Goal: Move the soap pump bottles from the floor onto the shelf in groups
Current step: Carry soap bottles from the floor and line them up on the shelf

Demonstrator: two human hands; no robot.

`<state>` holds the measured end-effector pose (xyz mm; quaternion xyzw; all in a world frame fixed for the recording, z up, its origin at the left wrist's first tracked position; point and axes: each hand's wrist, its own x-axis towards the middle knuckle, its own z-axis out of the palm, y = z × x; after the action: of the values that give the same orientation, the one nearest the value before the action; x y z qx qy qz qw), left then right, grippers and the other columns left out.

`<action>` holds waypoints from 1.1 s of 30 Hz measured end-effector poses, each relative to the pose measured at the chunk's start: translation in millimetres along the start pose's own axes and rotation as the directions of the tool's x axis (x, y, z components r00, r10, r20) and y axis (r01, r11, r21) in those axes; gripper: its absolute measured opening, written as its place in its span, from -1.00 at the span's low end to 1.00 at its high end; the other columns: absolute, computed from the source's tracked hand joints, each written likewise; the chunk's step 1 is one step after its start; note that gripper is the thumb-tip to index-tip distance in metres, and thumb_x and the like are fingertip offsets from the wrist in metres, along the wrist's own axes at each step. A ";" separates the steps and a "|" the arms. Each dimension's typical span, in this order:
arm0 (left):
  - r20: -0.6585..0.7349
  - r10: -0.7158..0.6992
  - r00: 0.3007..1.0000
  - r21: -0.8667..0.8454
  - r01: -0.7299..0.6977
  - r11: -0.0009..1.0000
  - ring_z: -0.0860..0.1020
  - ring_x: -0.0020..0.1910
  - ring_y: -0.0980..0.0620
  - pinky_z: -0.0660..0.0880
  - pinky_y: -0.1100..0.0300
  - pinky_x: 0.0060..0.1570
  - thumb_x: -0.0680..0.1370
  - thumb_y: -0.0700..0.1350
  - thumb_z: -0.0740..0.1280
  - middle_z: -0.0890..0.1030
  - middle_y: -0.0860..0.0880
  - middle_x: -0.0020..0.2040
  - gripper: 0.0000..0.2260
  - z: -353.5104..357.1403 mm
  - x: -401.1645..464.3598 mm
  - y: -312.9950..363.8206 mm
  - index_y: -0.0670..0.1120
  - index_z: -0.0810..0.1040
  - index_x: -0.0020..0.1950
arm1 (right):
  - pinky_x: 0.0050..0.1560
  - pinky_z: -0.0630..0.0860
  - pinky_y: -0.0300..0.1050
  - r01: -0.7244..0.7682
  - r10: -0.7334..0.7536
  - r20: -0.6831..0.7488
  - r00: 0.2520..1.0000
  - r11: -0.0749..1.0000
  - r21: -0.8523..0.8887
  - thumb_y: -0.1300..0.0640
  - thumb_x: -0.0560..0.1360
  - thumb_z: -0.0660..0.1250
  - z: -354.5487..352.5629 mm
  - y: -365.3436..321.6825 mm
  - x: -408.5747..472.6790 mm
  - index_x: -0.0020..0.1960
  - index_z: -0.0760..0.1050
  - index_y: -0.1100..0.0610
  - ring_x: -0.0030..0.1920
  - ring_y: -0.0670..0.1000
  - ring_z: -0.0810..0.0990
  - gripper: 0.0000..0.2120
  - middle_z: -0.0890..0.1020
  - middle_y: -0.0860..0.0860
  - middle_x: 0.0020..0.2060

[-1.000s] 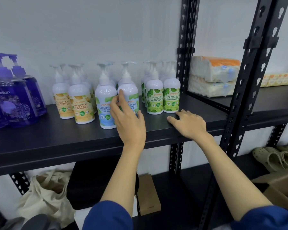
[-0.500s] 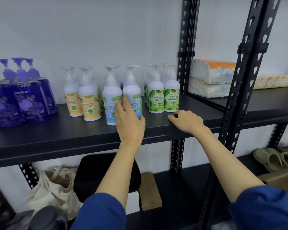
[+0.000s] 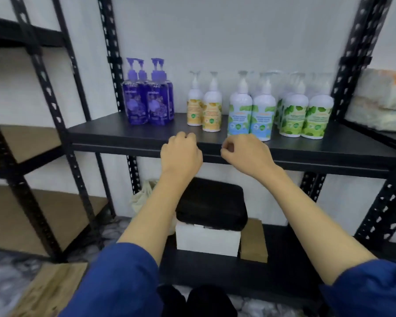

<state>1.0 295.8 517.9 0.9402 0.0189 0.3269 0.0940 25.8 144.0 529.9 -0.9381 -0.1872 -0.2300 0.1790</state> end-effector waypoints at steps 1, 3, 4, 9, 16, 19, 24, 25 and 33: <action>0.027 -0.030 0.999 0.030 0.029 0.999 0.49 0.11 -0.16 0.42 0.01 -0.03 0.57 -0.15 0.19 0.52 -0.15 0.12 -0.77 -3.0 -6.4 -13.5 -0.17 0.51 0.17 | -0.18 0.40 -0.09 0.036 -0.036 0.019 0.999 0.999 0.011 0.04 0.50 0.24 8.6 -11.4 -0.2 0.03 0.59 0.05 -0.01 0.11 0.55 -0.79 0.63 0.05 -0.04; 0.057 -0.080 0.995 0.079 0.075 0.994 0.48 0.12 -0.18 0.41 0.01 -0.04 0.57 -0.15 0.19 0.52 -0.17 0.13 -0.77 -8.4 -19.7 -40.9 -0.19 0.50 0.16 | -0.18 0.39 -0.10 0.088 -0.089 0.045 0.995 0.996 0.024 0.05 0.49 0.24 25.8 -34.5 -1.1 0.05 0.60 0.04 0.03 0.14 0.56 -0.78 0.64 0.07 0.00; 0.064 -0.112 0.992 0.105 0.104 0.989 0.49 0.11 -0.19 0.40 0.02 -0.07 0.57 -0.15 0.18 0.52 -0.17 0.12 -0.77 -12.2 -29.7 -58.3 -0.20 0.50 0.16 | -0.18 0.38 -0.10 0.118 -0.121 0.065 0.991 0.992 0.040 0.06 0.49 0.23 37.9 -48.8 -1.9 0.05 0.61 0.05 0.03 0.15 0.56 -0.77 0.64 0.07 0.00; 0.039 -0.327 0.944 0.217 0.311 0.925 0.49 0.07 -0.20 0.39 0.04 -0.15 0.59 -0.15 0.17 0.52 -0.17 0.12 -0.76 -32.8 -83.0 -151.2 -0.21 0.49 0.18 | -0.16 0.42 -0.09 0.297 -0.324 0.139 0.936 0.937 0.185 0.10 0.50 0.22 105.8 -121.9 -13.3 0.03 0.62 0.11 0.00 0.15 0.58 -0.76 0.66 0.08 -0.05; -0.073 -0.589 0.805 0.271 0.584 0.765 0.50 0.05 -0.21 0.49 -0.02 -0.08 0.57 -0.13 0.19 0.51 -0.19 0.08 -0.75 -43.1 -180.0 -272.3 -0.21 0.52 0.15 | -0.11 0.55 0.01 0.505 -0.609 0.213 0.764 0.770 0.390 0.07 0.55 0.20 204.3 -220.0 -49.0 0.03 0.61 0.12 -0.01 0.12 0.59 -0.76 0.65 0.07 -0.04; -0.113 -0.721 0.684 0.242 0.722 0.648 0.51 0.01 -0.21 0.43 0.04 -0.15 0.56 -0.14 0.21 0.53 -0.20 0.11 -0.76 -37.3 -236.0 -314.0 -0.22 0.54 0.13 | -0.16 0.52 -0.06 0.570 -0.703 0.239 0.670 0.693 0.441 0.07 0.57 0.18 246.5 -255.1 -74.6 0.05 0.60 0.14 0.00 0.09 0.58 -0.75 0.63 0.07 -0.05; -0.112 -0.906 0.408 0.150 0.908 0.391 0.51 0.08 -0.22 0.43 0.00 -0.02 0.55 -0.15 0.24 0.54 -0.19 0.15 -0.76 -10.5 -345.9 -358.5 -0.19 0.55 0.17 | -0.15 0.50 -0.05 0.642 -0.795 0.371 0.479 0.606 0.469 0.09 0.55 0.17 329.3 -303.0 -122.0 0.02 0.59 0.18 0.00 0.12 0.57 -0.74 0.62 0.09 -0.01; -0.105 -0.929 0.355 0.114 0.932 0.344 0.53 0.07 -0.21 0.45 0.00 0.01 0.55 -0.14 0.26 0.55 -0.18 0.14 -0.77 -1.1 -368.8 -361.6 -0.17 0.56 0.16 | -0.12 0.51 -0.04 0.653 -0.805 0.404 0.434 0.590 0.475 0.10 0.55 0.17 347.3 -309.8 -133.5 0.03 0.58 0.19 0.02 0.14 0.56 -0.74 0.61 0.10 0.01; -0.036 -0.998 -0.041 -0.086 0.996 -0.038 0.54 0.03 -0.10 0.46 0.10 -0.02 0.44 0.01 0.40 0.57 -0.08 0.03 -0.69 99.9 -503.8 -311.9 -0.10 0.55 0.12 | -0.12 0.42 -0.05 0.624 -0.682 0.697 0.219 0.648 0.437 0.20 0.53 0.18 495.5 -312.0 -224.0 0.20 0.41 0.20 0.09 0.19 0.55 -0.74 0.54 0.14 0.12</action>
<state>-324.9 536.7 74.3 0.6213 0.6889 0.1998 0.3153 -113.4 563.0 84.7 -0.7546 -0.6289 0.1866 -0.0140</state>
